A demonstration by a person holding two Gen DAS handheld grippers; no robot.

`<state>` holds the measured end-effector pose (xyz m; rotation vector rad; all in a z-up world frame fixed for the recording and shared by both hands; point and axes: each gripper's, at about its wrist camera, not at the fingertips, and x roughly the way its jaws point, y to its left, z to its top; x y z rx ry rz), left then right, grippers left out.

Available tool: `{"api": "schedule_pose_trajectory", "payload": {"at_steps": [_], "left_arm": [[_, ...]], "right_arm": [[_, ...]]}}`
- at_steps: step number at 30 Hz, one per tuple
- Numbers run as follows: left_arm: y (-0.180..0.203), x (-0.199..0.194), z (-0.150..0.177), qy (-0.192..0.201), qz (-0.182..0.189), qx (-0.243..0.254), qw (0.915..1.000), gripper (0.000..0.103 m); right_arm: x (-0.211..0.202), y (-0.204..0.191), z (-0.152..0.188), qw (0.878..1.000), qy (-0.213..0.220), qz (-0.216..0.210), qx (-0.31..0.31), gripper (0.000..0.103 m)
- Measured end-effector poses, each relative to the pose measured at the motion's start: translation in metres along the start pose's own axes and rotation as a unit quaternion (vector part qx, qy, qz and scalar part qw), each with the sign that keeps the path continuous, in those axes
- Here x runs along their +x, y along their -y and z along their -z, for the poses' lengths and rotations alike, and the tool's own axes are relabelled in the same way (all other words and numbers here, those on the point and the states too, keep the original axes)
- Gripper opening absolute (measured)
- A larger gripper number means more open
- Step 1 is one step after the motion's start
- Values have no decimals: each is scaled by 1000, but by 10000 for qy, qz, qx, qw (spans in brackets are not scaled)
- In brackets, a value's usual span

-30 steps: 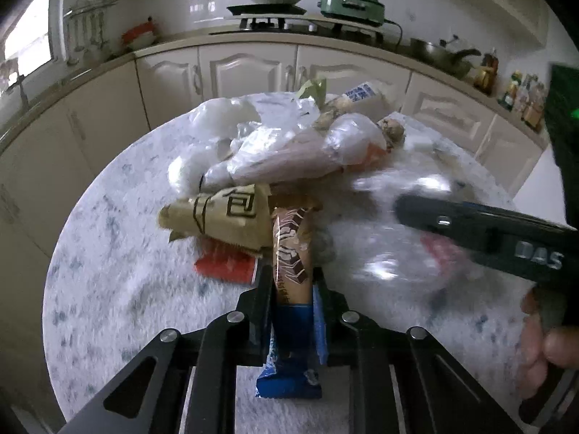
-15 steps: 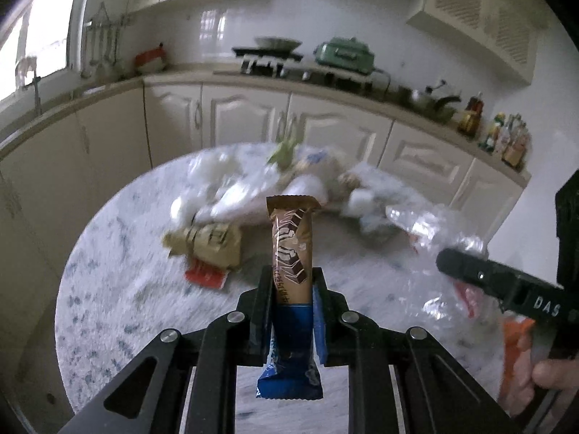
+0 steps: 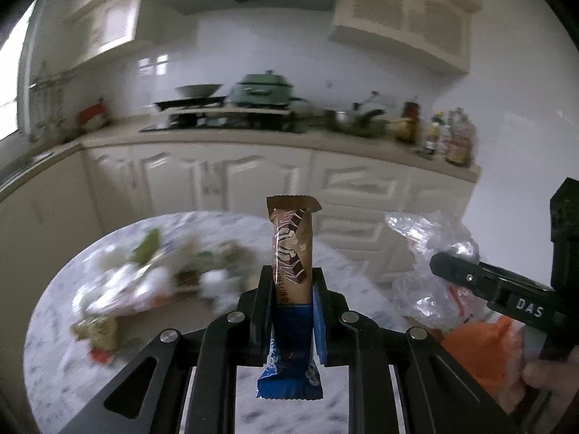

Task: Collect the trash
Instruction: 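Carry both items to the blue bin and open both tools over it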

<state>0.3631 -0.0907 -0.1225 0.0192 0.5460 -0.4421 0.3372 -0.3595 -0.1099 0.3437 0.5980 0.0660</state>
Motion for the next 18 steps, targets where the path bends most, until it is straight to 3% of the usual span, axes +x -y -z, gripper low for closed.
{"api": "schedule_pose_trajectory", "payload": {"at_steps": [9,14,18], "left_arm": [[81,101,-44,-503,954,530,9928,15],[138,173,-51,-1187,1450,759,9794,15],[172,232,-47,-1686,1570,888,9690,15]], "right_arm": [[-16,126,-8,9913,11,1130,674,49],[-1,193,7,9806,-294,1560,1147,49],[14,238,23,9726,-535,1709,1486,49]]}}
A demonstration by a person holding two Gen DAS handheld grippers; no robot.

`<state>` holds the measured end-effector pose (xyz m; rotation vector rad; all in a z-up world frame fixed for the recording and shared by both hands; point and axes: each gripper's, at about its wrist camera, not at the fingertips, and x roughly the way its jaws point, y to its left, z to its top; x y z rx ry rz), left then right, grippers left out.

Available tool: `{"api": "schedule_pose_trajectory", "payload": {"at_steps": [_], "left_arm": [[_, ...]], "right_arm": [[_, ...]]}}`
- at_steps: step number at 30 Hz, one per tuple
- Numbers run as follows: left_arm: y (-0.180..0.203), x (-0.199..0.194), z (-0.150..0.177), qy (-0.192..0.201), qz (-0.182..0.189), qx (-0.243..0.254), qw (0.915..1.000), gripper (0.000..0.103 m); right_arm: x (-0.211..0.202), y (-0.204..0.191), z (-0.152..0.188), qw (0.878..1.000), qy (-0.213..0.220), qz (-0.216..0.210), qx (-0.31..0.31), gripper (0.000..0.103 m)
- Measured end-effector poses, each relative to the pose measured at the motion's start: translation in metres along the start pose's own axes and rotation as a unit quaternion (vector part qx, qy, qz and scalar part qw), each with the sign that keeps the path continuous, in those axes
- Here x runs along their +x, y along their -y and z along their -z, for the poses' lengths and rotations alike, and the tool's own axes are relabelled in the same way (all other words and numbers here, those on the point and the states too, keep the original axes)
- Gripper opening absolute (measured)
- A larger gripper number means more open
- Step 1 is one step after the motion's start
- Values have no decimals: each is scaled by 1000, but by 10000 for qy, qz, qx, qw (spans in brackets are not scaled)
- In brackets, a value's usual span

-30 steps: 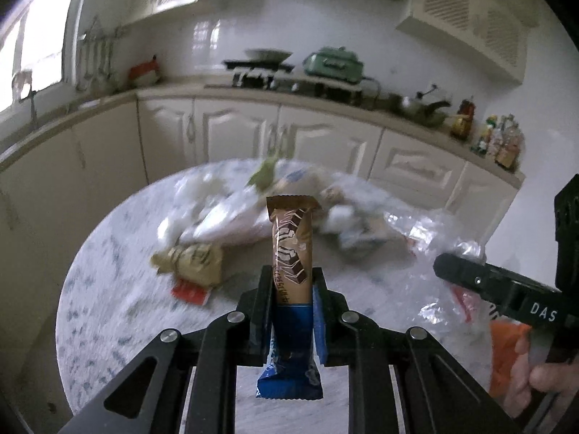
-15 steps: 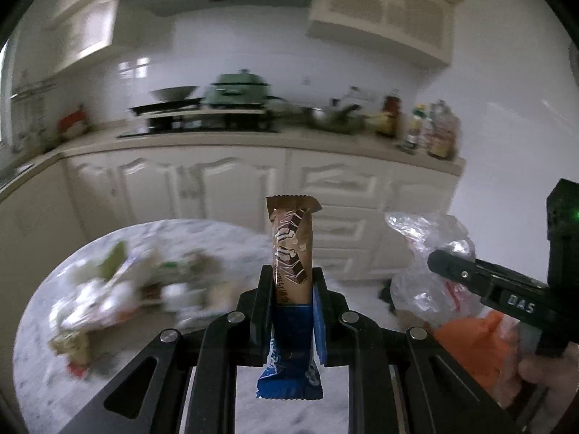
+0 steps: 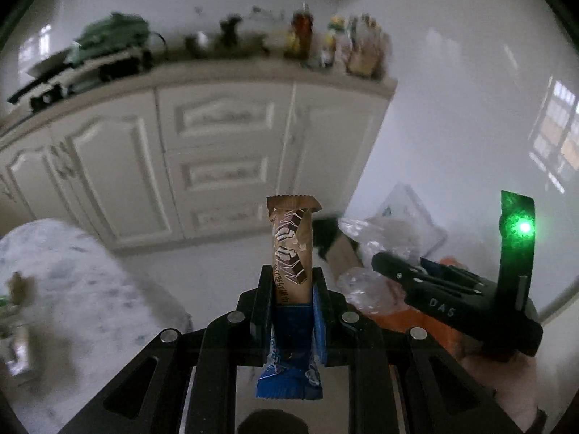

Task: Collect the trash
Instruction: 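Carry both items to the blue bin and open both tools over it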

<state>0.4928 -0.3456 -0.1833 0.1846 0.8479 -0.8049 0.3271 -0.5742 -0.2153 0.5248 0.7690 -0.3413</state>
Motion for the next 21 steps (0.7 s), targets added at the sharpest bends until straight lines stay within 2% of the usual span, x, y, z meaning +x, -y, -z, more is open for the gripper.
{"api": "schedule_pose_trajectory", "payload": {"at_steps": [8,11,13,15,17,19,21], "left_arm": [[14,105,-37,-889,131,71,9959,15],[16,136,-46,-1191,167,30,9927,18],[16,157,-59,-1294,84,27,9916,33],[14,169,-69,-1283,-87,36,9917,71],[9,173,-77,-1150,-183,-52,9932,79],[6,175,-80,-1155,-289,-117,9928,84],[2,170,-81,-1088,-395,-132,9932,86]], "right_arm": [[56,48,-1,9980,-489,236,330,49],[75,59,-2,9969,-617,265,405,51],[86,65,-1,9959,-728,289,451,53],[95,70,1,9951,-795,307,493,63],[98,75,3,9947,-780,363,554,76],[99,77,6,9944,-792,393,586,80],[96,80,10,9938,-777,487,625,95]]}}
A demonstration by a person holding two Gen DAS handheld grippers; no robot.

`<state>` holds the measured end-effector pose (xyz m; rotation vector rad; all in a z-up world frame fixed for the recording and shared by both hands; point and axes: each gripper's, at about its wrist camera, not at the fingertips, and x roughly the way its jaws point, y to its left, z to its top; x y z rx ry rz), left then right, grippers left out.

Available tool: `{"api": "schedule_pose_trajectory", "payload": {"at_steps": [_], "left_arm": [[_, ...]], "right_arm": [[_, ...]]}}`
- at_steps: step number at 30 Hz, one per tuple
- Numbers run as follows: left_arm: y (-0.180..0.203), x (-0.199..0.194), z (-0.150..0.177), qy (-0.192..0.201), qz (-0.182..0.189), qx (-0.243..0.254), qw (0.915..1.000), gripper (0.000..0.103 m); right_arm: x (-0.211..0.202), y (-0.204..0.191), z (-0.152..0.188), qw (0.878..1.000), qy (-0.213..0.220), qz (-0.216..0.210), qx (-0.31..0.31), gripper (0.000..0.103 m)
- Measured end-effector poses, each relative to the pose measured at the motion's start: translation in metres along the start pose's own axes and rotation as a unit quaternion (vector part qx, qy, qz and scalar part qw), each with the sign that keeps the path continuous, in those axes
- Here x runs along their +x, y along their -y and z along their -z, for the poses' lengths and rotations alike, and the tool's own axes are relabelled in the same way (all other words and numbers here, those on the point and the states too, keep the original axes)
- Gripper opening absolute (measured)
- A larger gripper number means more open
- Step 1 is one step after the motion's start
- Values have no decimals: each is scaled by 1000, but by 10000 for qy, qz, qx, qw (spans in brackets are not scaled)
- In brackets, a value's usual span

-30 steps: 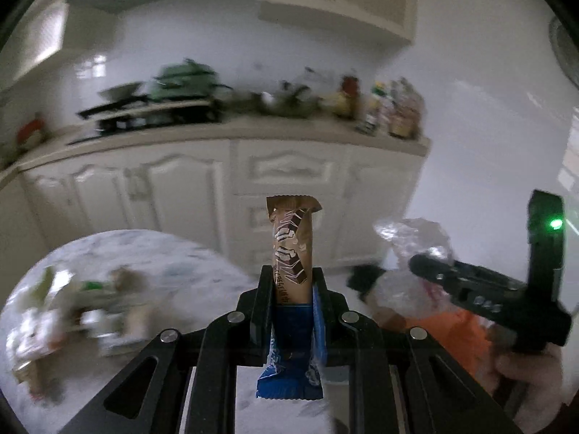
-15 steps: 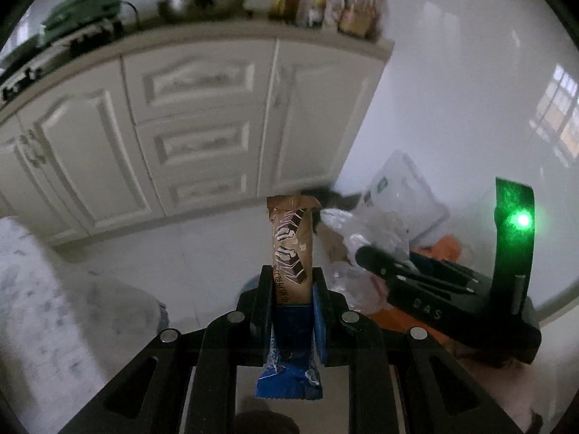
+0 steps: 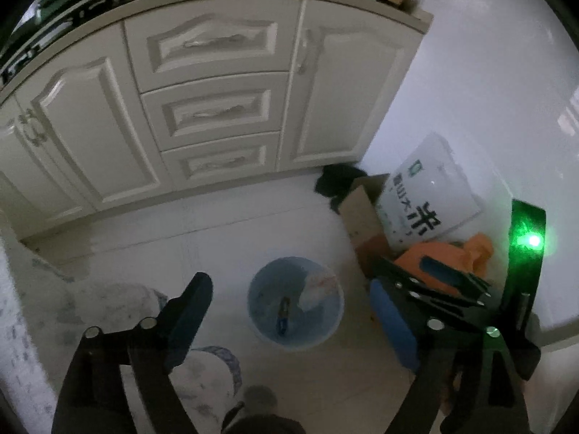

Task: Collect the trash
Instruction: 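Carry both items to the blue bin and open both tools over it, then return both tools to the table above the trash pile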

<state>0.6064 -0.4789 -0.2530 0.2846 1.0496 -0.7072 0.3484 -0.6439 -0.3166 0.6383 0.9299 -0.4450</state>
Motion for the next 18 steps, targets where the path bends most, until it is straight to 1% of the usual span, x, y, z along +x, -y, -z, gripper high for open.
{"api": "schedule_pose_trajectory", "payload": {"at_steps": [2,5,6,7,9,11,15,18], "left_arm": [[4,-8,3,107,-121,55,9999,89],[11,-30,19,331,-212,58,9992,95],[13,-41,29,402,-214,39,9990,97],[17,-57,46,465,-220,32,9987,97],[16,-78,59,633,-272,44,9976,99],[8,-108,83,757,-269,28,9968,99],[-8,-159,116,1007,-203,-142,9946,100],[-21,-202,145,1282,-195,-299,9911,100]], "right_arm": [[-4,2,3,10000,11,27,45,103],[-14,1,8,9999,49,89,109,103],[-20,-2,10,9998,100,87,112,103],[-24,-3,12,9998,128,84,103,103],[-37,-11,16,9998,204,64,60,103],[-48,-18,19,9996,270,42,31,103],[-78,-41,27,9990,441,-48,-98,103],[-101,-62,33,9979,583,-121,-260,103]]}}
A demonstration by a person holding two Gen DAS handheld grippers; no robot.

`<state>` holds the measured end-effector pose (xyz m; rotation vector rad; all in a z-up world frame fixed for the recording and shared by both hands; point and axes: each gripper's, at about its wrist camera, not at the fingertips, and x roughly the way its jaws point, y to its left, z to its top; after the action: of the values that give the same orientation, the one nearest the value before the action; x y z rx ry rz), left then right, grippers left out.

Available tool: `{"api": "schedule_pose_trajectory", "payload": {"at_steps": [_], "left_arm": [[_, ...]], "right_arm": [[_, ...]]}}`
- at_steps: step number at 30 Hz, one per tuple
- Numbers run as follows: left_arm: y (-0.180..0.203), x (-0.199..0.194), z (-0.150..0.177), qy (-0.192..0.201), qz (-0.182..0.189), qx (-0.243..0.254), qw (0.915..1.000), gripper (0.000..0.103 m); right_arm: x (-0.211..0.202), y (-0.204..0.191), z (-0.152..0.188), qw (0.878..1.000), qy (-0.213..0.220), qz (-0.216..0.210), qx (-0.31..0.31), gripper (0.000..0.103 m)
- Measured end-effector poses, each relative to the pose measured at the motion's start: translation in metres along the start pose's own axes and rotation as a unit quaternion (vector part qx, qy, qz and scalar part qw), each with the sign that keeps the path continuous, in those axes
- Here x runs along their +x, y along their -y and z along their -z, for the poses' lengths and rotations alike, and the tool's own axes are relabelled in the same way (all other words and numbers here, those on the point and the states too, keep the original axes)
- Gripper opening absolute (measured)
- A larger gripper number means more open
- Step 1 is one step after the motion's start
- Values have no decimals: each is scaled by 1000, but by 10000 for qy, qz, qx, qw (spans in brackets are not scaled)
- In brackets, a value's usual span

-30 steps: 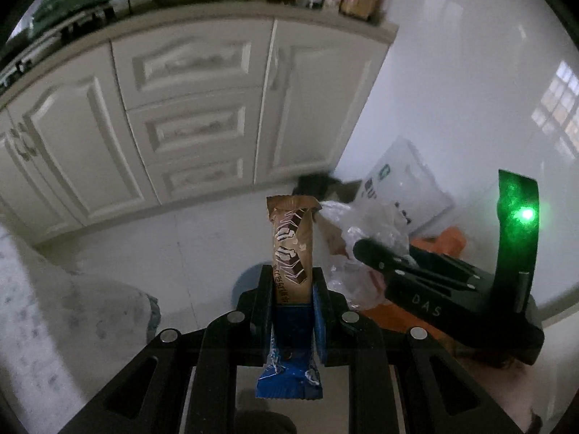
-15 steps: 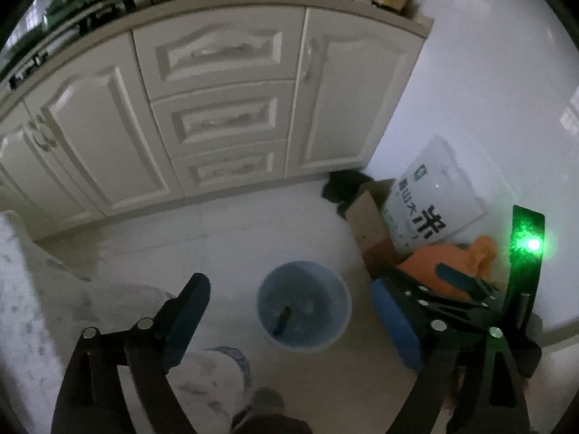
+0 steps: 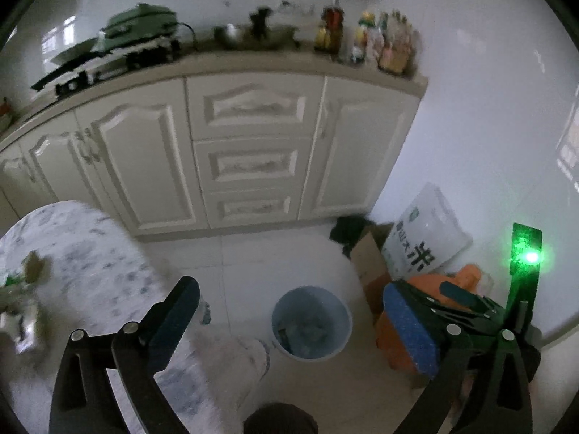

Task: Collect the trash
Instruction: 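Return both tools to the table above the trash pile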

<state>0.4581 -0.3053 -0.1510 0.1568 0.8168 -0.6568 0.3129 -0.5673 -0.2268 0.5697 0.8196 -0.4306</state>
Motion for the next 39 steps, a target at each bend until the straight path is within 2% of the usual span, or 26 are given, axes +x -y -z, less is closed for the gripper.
{"api": "schedule_pose_trajectory", "payload": {"at_steps": [10,21,27,34,39], "left_arm": [[-52,-138,64,769,-295,-382,9959,101],[-90,-271,146,1579,-841,-725,9812,102],[-100,-324,186,1899,-1127,-954,9706,102],[-107,-362,228,2124,-1479,-1171,9588,102],[-112,-375,251,2196,-1748,-1382,9498,102]], "right_arm": [[-64,-80,18,9971,433,-310,-545,103],[-118,-177,50,9850,731,-865,-1299,103],[-143,-226,66,9752,889,-1161,-1661,103],[-160,-275,87,9630,996,-1438,-2051,103],[-169,-312,108,9492,1020,-1633,-2488,103]]}}
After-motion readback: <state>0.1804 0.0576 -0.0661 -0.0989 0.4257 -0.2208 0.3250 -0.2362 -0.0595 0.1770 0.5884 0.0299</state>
